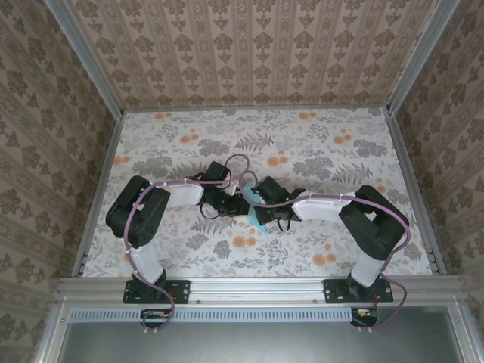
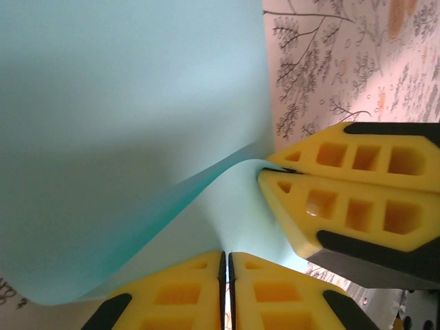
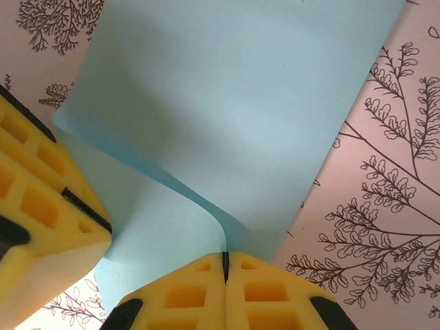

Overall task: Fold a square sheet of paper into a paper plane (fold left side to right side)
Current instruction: Third fold the triangle at the center of the table.

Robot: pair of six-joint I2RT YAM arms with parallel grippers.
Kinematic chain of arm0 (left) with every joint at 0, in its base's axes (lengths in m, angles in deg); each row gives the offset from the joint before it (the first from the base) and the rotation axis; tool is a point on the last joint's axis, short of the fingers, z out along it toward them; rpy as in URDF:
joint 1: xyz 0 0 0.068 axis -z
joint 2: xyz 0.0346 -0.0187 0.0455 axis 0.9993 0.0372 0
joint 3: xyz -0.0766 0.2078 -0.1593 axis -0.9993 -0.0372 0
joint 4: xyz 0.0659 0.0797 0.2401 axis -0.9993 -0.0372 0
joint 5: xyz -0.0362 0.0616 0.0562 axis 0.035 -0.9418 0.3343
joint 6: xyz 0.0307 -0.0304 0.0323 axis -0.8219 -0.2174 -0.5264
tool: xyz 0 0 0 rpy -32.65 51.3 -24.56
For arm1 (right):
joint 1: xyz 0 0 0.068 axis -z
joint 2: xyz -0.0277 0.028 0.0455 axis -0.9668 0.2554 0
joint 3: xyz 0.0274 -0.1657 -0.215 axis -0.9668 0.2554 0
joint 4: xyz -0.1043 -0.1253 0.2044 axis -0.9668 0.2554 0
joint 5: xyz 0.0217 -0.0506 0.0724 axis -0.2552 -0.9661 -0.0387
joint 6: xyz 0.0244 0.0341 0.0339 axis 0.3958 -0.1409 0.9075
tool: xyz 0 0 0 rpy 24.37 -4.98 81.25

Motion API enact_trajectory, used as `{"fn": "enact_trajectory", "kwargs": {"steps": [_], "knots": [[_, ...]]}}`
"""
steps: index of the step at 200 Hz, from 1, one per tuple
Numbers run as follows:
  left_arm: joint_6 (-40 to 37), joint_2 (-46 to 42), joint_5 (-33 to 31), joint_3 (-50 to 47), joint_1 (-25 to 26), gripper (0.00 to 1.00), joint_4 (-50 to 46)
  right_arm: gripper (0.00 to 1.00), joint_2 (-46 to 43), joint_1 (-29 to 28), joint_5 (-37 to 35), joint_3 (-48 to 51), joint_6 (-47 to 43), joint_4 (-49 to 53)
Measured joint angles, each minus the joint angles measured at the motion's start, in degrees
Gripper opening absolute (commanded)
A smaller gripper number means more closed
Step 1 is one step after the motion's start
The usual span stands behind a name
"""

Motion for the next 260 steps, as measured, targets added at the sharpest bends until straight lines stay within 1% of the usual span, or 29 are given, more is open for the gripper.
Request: {"fn": "enact_trajectory", "kwargs": {"steps": [104, 186, 218, 246, 260], "knots": [[0.0, 0.7, -2.1, -0.3, 0.0, 0.11, -0.6, 0.0, 0.0, 0.0, 0.0, -0.1, 0.0, 0.1], [0.0, 0.9, -2.2, -0.7, 0.0, 0.1, -0.3, 0.0, 0.2, 0.0, 0.0, -0.6, 0.0, 0.6], [0.0, 0.9, -2.3, -0.7, 0.0, 0.1, -0.2, 0.15, 0.1, 0.2, 0.6, -1.2, 0.1, 2.1], [0.0, 0.9, -2.3, -0.7, 0.0, 0.1, -0.2, 0.23, -0.6, 0.9, 1.7, -1.7, 0.2, 4.3], [0.0, 0.9, -2.3, -0.7, 0.0, 0.09, -0.2, 0.26, -2.0, 1.5, 1.9, -1.7, 0.5, 5.6]]}}
